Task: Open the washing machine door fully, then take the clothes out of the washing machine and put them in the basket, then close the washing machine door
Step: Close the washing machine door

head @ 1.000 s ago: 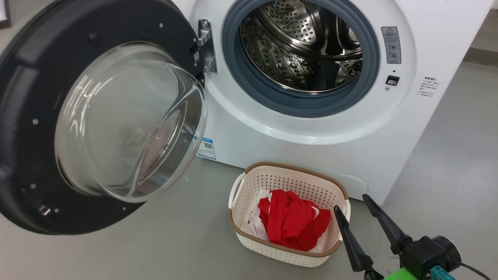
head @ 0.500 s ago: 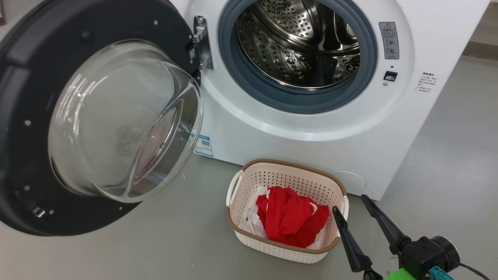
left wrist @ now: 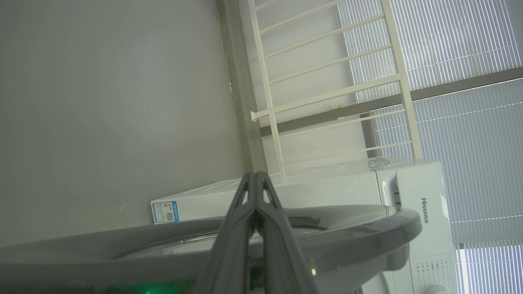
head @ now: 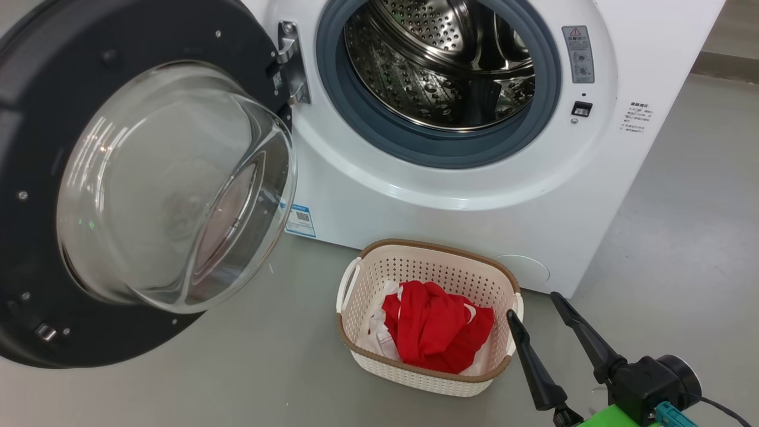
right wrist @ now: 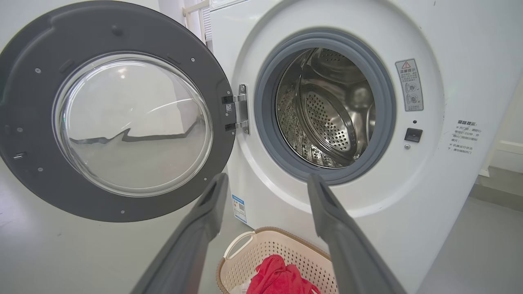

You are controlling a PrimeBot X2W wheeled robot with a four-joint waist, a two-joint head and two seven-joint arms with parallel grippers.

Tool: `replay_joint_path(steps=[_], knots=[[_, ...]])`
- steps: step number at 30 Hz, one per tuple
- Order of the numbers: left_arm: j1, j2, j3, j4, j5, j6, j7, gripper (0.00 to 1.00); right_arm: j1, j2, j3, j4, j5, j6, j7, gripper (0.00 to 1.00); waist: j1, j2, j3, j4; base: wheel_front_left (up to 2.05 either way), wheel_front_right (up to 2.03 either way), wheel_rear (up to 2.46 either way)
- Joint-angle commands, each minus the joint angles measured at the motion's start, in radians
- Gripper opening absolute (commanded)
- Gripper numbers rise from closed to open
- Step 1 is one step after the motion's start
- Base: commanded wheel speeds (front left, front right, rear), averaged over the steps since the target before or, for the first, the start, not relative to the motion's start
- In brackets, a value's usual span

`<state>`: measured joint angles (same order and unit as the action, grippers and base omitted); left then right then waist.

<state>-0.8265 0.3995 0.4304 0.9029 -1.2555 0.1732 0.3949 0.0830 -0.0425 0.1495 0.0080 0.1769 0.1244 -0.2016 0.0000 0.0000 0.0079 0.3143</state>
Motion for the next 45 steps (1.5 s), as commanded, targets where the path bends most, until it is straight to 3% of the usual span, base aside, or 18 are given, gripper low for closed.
replay_joint_path(steps=[1,13,23,45], knots=[[-0.034,0.062,0.002,-0.017,0.003,-0.017,0.024,0.00,-0.038,-0.008,0.024,-0.028,-0.004,0.006,-0.003,1.00,0.0000,0.0000,0.001,0.002,0.00,0.00,0.00],[-0.010,0.038,-0.031,-0.049,-0.011,-0.038,0.132,0.00,-0.043,-0.008,0.020,-0.023,0.004,0.006,-0.016,1.00,0.0000,0.0000,0.008,0.015,0.00,0.00,0.00],[0.022,-0.028,-0.028,-0.146,-0.054,-0.043,0.190,0.00,-0.046,-0.008,0.013,-0.012,0.011,0.006,-0.027,1.00,0.0000,0.0000,0.006,0.026,0.00,0.00,0.00],[0.160,-0.153,-0.049,-0.443,-0.090,0.045,0.269,0.00,-0.054,-0.008,0.014,0.004,0.027,0.006,-0.046,1.00,0.0000,0.0000,0.011,0.030,0.00,0.00,0.00]])
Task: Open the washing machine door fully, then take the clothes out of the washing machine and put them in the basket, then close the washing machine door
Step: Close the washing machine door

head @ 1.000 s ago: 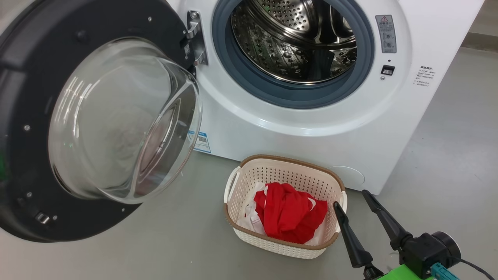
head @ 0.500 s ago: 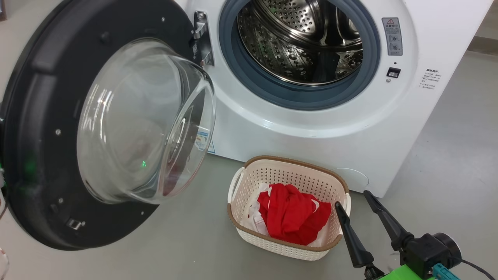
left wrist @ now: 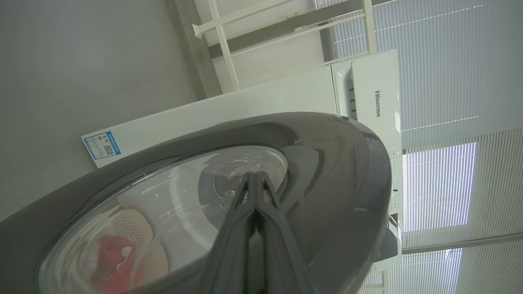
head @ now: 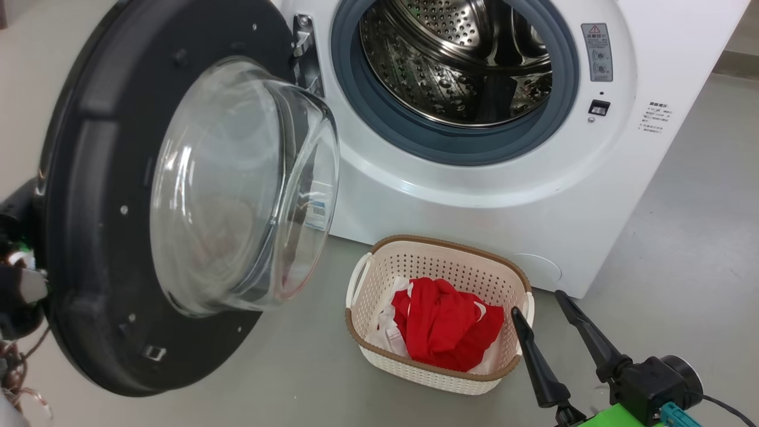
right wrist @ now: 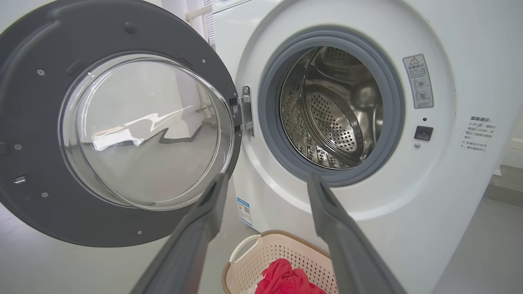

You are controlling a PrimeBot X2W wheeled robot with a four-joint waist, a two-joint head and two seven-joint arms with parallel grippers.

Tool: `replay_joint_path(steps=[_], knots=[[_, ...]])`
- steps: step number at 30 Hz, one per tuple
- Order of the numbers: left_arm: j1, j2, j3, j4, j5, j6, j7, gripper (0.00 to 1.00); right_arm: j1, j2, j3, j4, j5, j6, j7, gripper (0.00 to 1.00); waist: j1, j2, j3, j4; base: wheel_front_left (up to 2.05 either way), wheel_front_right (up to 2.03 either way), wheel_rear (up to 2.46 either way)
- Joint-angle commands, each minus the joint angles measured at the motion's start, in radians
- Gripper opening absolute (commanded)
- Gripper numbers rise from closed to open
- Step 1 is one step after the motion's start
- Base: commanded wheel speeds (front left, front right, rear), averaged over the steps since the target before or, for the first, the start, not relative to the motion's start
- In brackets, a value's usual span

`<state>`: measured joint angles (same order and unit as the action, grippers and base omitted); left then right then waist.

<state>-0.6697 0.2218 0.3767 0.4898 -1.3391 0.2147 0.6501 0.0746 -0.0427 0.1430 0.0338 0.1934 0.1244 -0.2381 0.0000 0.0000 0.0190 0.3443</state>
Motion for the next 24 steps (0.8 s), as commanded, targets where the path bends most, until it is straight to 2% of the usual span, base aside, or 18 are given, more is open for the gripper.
replay_joint_path(steps=[1,15,24], knots=[[0.012,0.016,0.003,-0.049,-0.009,0.007,0.016,0.00,-0.046,-0.008,0.021,-0.021,0.012,0.006,-0.010,1.00,0.0000,0.0000,0.001,-0.001,0.00,0.00,0.00],[0.102,-0.096,-0.041,-0.275,-0.040,0.059,0.067,0.00,-0.055,-0.008,0.023,-0.010,0.018,0.006,-0.018,1.00,0.0000,0.0000,0.001,-0.012,0.00,0.00,0.00],[0.133,-0.138,-0.073,-0.292,-0.060,0.054,0.072,0.00,-0.055,-0.008,0.026,-0.007,0.018,0.006,-0.020,1.00,0.0000,0.0000,-0.001,-0.023,0.00,0.00,0.00]])
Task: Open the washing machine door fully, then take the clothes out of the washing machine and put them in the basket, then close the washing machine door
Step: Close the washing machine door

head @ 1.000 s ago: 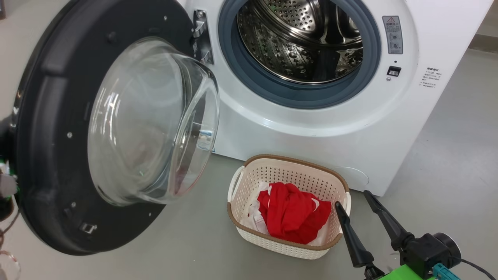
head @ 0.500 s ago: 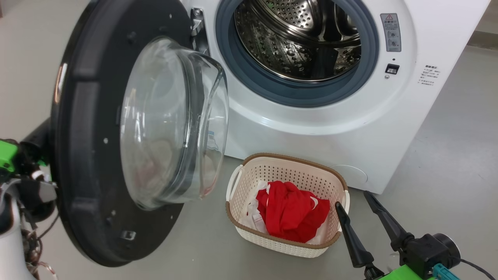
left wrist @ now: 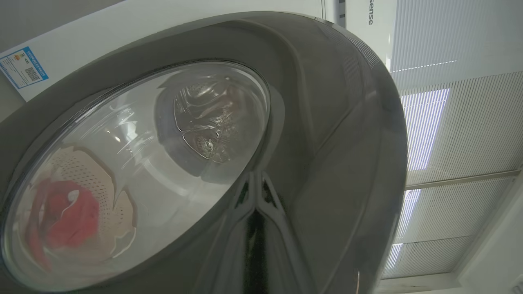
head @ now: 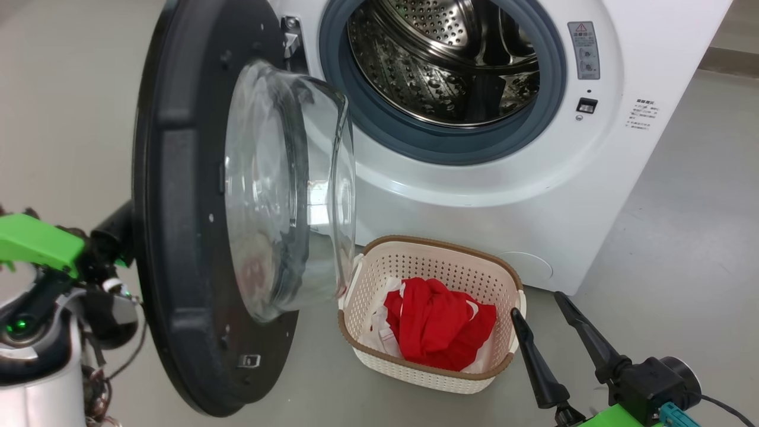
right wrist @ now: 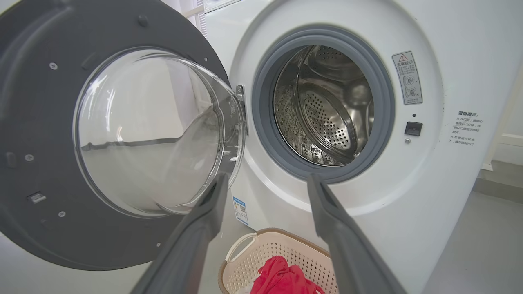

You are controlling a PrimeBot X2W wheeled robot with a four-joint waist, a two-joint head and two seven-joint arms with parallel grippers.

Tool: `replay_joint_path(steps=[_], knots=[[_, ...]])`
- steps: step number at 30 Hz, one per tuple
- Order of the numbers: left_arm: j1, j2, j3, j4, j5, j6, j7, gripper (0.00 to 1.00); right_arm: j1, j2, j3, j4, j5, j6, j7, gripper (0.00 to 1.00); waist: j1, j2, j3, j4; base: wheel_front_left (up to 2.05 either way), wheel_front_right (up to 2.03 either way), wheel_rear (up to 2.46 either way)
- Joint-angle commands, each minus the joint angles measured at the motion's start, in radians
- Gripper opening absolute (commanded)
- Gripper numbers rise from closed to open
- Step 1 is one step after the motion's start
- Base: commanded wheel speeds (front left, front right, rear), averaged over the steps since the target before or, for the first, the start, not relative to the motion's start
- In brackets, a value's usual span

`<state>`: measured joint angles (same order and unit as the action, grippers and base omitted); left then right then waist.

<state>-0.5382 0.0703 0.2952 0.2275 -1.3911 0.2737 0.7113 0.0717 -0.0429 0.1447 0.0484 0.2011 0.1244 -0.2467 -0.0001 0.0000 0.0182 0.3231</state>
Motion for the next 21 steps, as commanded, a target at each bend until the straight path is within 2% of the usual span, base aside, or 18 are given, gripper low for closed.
replay_joint_path(steps=[1,10,21], knots=[[0.004,0.008,0.002,-0.029,-0.012,-0.009,0.008,0.00,-0.052,-0.007,0.025,-0.021,0.010,0.006,-0.011,1.00,0.0001,0.0000,0.000,-0.004,0.00,0.00,0.00],[0.023,-0.016,-0.067,-0.019,-0.058,-0.041,-0.010,0.00,-0.046,-0.007,0.024,-0.020,0.007,0.006,-0.012,1.00,0.0001,0.0000,-0.009,-0.023,0.00,0.00,0.00],[0.034,-0.020,-0.158,-0.024,-0.172,-0.072,-0.071,0.00,-0.040,-0.007,0.023,-0.027,0.000,0.006,-0.008,1.00,0.0001,0.0000,0.003,-0.036,0.00,0.00,0.00]])
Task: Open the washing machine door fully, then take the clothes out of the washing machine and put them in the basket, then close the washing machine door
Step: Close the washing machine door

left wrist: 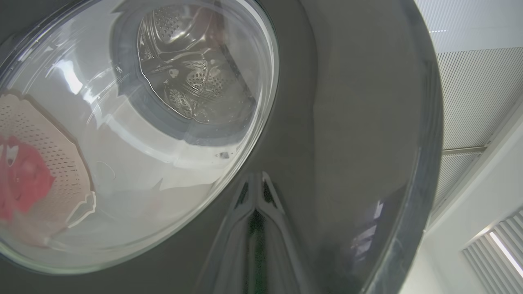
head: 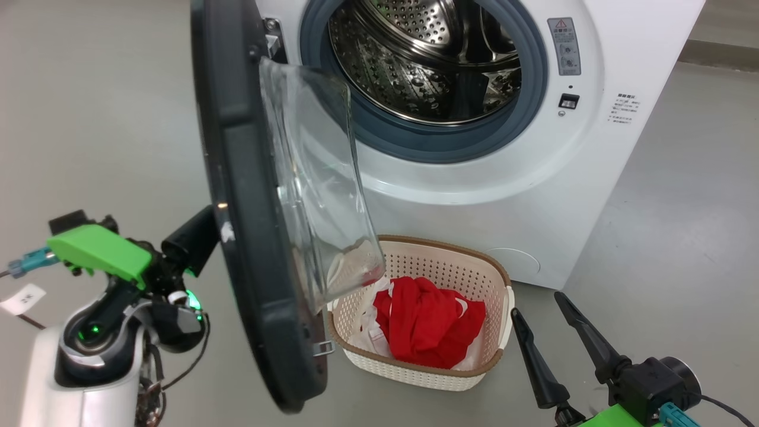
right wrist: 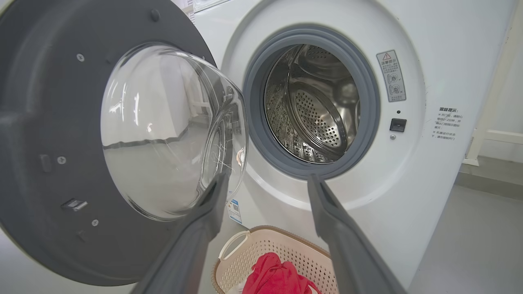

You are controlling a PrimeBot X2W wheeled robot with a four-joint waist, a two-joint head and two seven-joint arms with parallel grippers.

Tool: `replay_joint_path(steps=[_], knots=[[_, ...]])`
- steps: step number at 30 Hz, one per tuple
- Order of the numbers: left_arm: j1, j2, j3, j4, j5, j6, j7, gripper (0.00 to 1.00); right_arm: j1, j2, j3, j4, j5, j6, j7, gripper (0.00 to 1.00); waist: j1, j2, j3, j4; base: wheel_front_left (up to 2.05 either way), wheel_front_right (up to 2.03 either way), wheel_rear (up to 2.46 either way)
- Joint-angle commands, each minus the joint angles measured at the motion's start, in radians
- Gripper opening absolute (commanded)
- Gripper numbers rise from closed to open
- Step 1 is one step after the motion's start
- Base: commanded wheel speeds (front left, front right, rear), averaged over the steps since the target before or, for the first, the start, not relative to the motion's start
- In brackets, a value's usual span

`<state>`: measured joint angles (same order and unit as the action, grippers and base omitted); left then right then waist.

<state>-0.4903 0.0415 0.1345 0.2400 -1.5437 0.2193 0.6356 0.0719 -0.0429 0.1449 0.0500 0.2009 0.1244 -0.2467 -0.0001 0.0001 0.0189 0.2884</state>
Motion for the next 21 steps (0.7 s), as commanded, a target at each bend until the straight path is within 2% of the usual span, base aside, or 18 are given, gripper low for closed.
replay_joint_path(steps=[1,16,21], knots=[[-0.014,0.009,-0.008,-0.038,-0.029,-0.020,-0.004,0.00,-0.041,-0.007,0.023,-0.029,0.000,0.006,-0.007,1.00,0.0001,-0.0001,0.004,-0.003,0.00,0.00,0.00],[-0.029,0.009,-0.131,-0.051,-0.120,-0.049,-0.070,0.00,-0.052,-0.007,0.029,-0.034,-0.002,0.006,-0.002,1.00,0.0001,-0.0001,0.023,-0.043,0.00,0.00,0.00],[-0.041,0.009,-0.165,-0.037,-0.135,-0.062,-0.092,0.00,-0.063,-0.007,0.027,-0.033,-0.006,0.006,-0.001,1.00,0.0001,-0.0001,0.036,-0.080,0.00,0.00,0.00]])
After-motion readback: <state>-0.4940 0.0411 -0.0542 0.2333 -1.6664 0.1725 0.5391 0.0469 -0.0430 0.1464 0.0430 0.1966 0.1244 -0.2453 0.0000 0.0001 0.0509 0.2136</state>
